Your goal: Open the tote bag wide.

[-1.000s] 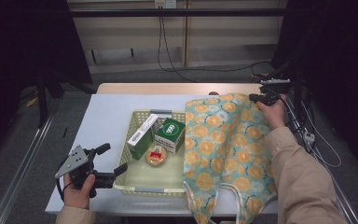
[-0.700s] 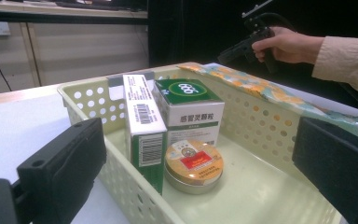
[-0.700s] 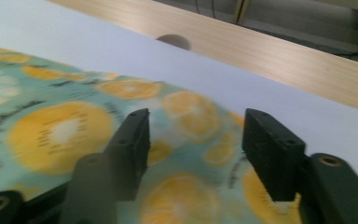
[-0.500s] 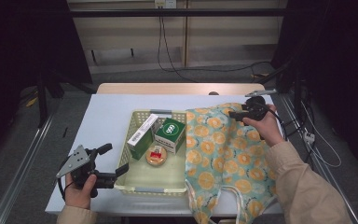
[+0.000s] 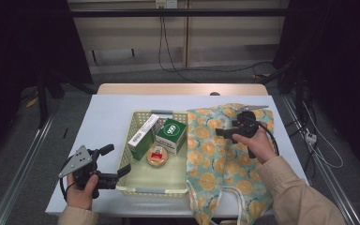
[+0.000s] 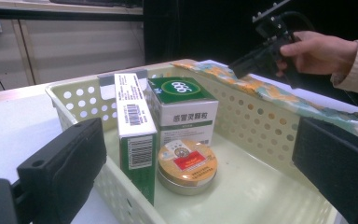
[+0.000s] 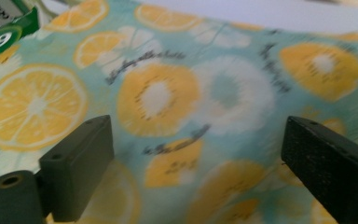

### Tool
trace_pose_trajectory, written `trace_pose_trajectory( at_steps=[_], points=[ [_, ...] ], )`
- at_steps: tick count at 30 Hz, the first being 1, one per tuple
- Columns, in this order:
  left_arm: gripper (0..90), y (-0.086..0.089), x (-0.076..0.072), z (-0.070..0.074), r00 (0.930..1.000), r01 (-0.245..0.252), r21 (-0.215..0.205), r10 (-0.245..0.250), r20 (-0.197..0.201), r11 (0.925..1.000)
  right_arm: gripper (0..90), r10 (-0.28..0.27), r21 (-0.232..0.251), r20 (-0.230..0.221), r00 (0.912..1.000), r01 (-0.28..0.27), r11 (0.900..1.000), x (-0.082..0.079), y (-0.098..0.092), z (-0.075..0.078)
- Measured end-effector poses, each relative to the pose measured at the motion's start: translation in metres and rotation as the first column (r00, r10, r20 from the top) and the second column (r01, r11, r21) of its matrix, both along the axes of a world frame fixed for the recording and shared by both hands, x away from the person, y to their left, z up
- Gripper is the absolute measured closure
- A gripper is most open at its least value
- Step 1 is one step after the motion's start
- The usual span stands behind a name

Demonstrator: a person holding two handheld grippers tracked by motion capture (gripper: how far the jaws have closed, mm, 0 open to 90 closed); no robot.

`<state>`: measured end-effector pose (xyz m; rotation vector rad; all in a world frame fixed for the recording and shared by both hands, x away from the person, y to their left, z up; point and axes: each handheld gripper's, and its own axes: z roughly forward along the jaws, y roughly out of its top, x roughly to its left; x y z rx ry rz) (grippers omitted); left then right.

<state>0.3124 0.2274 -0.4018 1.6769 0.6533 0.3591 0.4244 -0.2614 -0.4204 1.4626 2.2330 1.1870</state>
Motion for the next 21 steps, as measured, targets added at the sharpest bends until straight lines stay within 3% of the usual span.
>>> trace_pose_trajectory(
  at_steps=[3, 8, 9, 10, 11, 12, 15, 19, 21],
  points=[
    [2.5, -0.001, 0.0, 0.001, 1.0, -0.009, 0.004, 0.009, -0.002, 0.9999, 10.0, 0.024, -0.012, -0.044, 0.9987, -0.025, 1.0, -0.006, 0.009, -0.012],
    [2.5, -0.001, 0.0, 0.002, 0.9999, -0.012, 0.007, 0.012, 0.001, 0.9999, 39.1, 0.06, -0.044, -0.086, 0.9945, -0.063, 0.997, -0.012, 0.024, -0.033],
    [2.5, -0.001, 0.0, 0.002, 0.9999, -0.013, 0.009, 0.013, 0.001, 0.9999, 45.9, 0.064, -0.067, -0.057, 0.9963, -0.067, 0.995, -0.012, 0.027, -0.034],
    [2.5, -0.001, 0.0, 0.002, 0.9999, -0.013, 0.012, 0.013, 0.001, 0.9998, 61.5, 0.066, -0.078, -0.042, 0.9969, -0.07, 0.994, -0.013, 0.028, -0.034],
    [2.5, -0.001, 0.0, 0.001, 0.9999, -0.016, 0.011, 0.016, -0.002, 0.9998, 71.6, 0.079, -0.059, -0.049, 0.9957, -0.081, 0.995, -0.013, 0.028, -0.035],
    [2.5, -0.001, 0.0, 0.001, 0.9999, -0.016, 0.013, 0.016, -0.003, 0.9998, 75.4, 0.085, -0.057, -0.055, 0.9949, -0.088, 0.995, -0.014, 0.03, -0.036],
    [2.5, -0.002, 0.0, 0.001, 0.9999, -0.013, 0.013, 0.013, -0.002, 0.9998, 89.4, 0.089, -0.123, -0.016, 0.9959, -0.091, 0.988, -0.015, 0.031, -0.036],
    [2.5, -0.003, 0.0, 0.001, 0.9999, -0.013, 0.026, 0.013, 0.002, 0.9996, 90.0, 0.095, -0.13, -0.008, 0.9954, -0.095, 0.987, -0.015, 0.033, -0.036],
    [2.5, -0.003, 0.0, 0.001, 0.9999, -0.012, 0.029, 0.011, 0.003, 0.9995, 90.0, 0.082, -0.11, -0.01, 0.9966, -0.083, 0.99, -0.014, 0.031, -0.036]
  ],
)
